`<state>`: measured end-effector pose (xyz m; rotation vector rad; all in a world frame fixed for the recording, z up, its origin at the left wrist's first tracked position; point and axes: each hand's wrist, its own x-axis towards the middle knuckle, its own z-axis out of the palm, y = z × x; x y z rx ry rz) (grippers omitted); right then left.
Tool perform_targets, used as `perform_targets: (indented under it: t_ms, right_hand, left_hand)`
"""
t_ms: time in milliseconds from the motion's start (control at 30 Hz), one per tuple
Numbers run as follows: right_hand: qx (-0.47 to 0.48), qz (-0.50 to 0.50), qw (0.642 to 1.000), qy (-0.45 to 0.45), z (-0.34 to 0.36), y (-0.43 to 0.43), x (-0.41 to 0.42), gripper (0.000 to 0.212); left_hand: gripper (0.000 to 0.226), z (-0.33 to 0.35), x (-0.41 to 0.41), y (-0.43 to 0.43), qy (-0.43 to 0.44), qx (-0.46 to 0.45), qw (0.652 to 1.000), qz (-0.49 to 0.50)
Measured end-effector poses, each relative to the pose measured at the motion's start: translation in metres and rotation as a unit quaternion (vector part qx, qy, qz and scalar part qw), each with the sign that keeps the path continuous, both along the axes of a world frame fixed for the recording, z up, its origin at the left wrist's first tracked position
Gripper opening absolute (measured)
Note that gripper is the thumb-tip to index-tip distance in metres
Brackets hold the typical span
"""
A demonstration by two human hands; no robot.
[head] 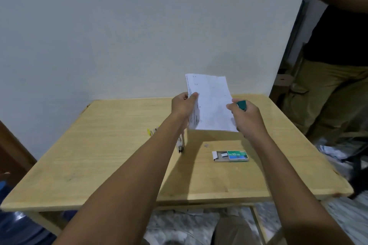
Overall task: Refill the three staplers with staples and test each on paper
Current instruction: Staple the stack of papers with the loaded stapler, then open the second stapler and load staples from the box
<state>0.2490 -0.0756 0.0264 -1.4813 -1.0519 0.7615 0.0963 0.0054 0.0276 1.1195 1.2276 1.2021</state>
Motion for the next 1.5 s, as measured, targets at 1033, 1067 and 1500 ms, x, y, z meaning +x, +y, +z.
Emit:
perform_targets:
  t_ms: [1033, 1067, 1500]
  right_hand:
    - [-0.135, 0.11, 0.968, -0.182, -0.048, 0.097, -0.015, 0.021]
    - [-0.135, 0.096, 0.963, -0.212, -0.051, 0.102, -0.022, 0.022]
    - [-0.136, 0.032, 0.907, -0.398, -0.058, 0.165, -0.066, 0.026]
  left_hand:
    - [0.049, -0.028, -0.049, -0.008, 0.691, -0.038, 0.712, -0.12]
    - [0.049, -0.033, -0.05, -0.01, 0.677, -0.035, 0.725, -0.12]
    - [0.027, -0.052, -0.046, -0.013, 0.561, 0.0, 0.821, -0.104]
